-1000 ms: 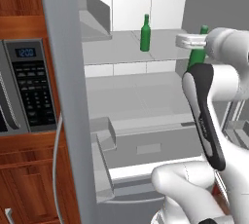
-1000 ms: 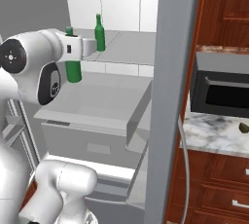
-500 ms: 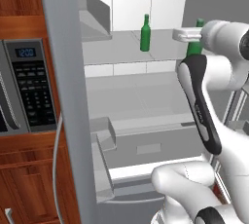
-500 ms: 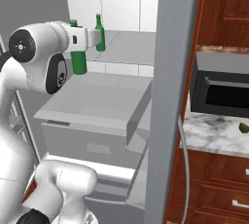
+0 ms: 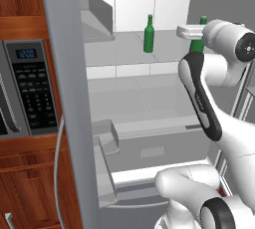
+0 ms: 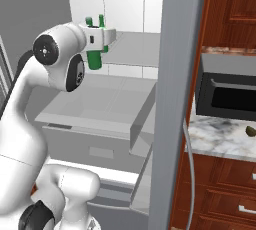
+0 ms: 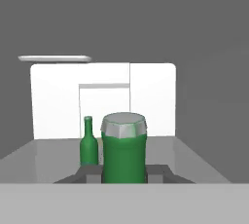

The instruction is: Place the beers on the top shelf of the fridge to keep them out of children's reach, and place the kiwi on lower shelves for easy access.

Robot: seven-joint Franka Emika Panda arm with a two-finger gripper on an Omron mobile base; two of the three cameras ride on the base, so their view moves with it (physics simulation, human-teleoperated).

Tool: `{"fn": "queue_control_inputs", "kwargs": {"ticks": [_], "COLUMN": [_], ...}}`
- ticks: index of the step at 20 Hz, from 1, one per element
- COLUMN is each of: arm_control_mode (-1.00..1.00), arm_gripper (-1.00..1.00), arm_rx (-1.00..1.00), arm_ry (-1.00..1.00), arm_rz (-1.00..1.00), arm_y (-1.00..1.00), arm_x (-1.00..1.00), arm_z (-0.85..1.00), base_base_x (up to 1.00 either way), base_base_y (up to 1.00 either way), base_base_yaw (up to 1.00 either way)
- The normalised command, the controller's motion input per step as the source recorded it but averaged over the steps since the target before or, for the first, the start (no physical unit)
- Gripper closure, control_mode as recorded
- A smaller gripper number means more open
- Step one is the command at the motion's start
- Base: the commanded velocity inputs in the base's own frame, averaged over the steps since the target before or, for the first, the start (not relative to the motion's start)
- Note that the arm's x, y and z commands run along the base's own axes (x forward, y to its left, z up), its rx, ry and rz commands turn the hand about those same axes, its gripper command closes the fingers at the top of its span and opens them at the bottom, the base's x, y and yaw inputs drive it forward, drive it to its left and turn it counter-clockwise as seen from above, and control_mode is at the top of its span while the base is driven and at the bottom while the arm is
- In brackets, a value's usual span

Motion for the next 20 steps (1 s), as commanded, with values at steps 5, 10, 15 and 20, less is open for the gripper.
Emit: {"fn": "queue_control_inputs", "kwargs": {"ticks": [5, 10, 15, 20], "arm_control_mode": [-1.00, -1.00, -1.00, -1.00], "arm_gripper": [1.00, 1.00, 1.00, 1.00], "arm_rx": [0.00, 0.00, 0.00, 0.00], "arm_ry": [0.00, 0.03, 0.06, 0.03], "arm_rz": [-0.02, 0.00, 0.00, 0.00], "arm_y": [-0.19, -0.13, -0.11, -0.06], "arm_x": [0.52, 0.53, 0.54, 0.53], "arm_z": [0.00, 0.00, 0.00, -0.04], "base_base_x": [0.00, 0.00, 0.00, 0.00], "base_base_y": [0.00, 0.00, 0.00, 0.00], "base_base_yaw": [0.00, 0.00, 0.00, 0.00]}}
